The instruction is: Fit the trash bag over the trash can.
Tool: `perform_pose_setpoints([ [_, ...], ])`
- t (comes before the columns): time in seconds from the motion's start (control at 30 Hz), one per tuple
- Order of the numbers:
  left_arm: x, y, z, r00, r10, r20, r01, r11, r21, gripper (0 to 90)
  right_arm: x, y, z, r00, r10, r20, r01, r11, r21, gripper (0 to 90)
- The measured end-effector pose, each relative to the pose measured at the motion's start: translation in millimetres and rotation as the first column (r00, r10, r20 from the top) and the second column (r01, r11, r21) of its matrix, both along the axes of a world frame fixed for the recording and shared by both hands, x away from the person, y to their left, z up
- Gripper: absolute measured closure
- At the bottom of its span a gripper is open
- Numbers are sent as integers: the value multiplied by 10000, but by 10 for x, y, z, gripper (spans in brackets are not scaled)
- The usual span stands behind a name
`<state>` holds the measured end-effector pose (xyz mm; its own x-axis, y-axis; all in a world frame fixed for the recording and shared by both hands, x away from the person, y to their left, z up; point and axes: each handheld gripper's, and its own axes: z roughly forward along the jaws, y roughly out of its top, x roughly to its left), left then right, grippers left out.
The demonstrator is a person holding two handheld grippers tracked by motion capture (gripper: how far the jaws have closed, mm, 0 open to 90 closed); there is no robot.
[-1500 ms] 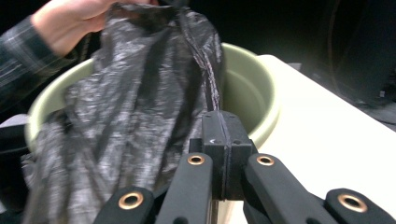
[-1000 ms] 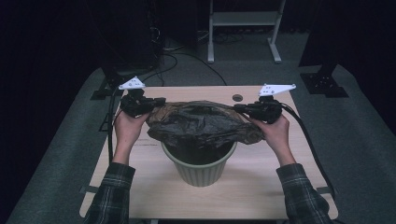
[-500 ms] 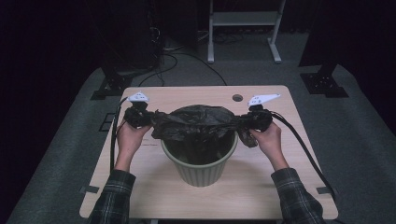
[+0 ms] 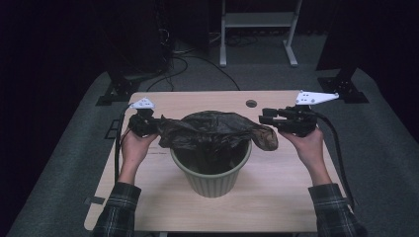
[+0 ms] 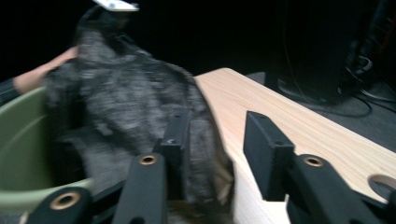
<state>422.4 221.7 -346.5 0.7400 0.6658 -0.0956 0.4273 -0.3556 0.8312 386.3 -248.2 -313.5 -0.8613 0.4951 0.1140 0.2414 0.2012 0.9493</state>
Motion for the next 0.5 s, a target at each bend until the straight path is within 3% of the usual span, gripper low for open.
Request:
perform_pose_setpoints([
  [0.1,-1,0,-1,10000,9,-14,-9,10000,27,900,-79,16,10,9986,533,12,-533,9985,157,551],
  [0.3,-2,-4,2,10000,-8,-12,8,10000,6,900,-60,122,-66,9950,958,-270,-964,9951,-212,529],
  [0.33,-2,-5,0,10000,-9,-10,9,10000,7,900,-48,143,-82,9942,1020,-351,-1029,9943,-262,570],
  [0.4,-5,-3,2,10000,-28,-31,28,10000,5,900,-50,169,-100,9932,1128,-298,-1140,9926,-411,759],
  [0.5,-20,3,9,9999,-120,-64,120,9999,50,900,-95,179,-92,9899,1401,-209,-1409,9891,-418,877],
])
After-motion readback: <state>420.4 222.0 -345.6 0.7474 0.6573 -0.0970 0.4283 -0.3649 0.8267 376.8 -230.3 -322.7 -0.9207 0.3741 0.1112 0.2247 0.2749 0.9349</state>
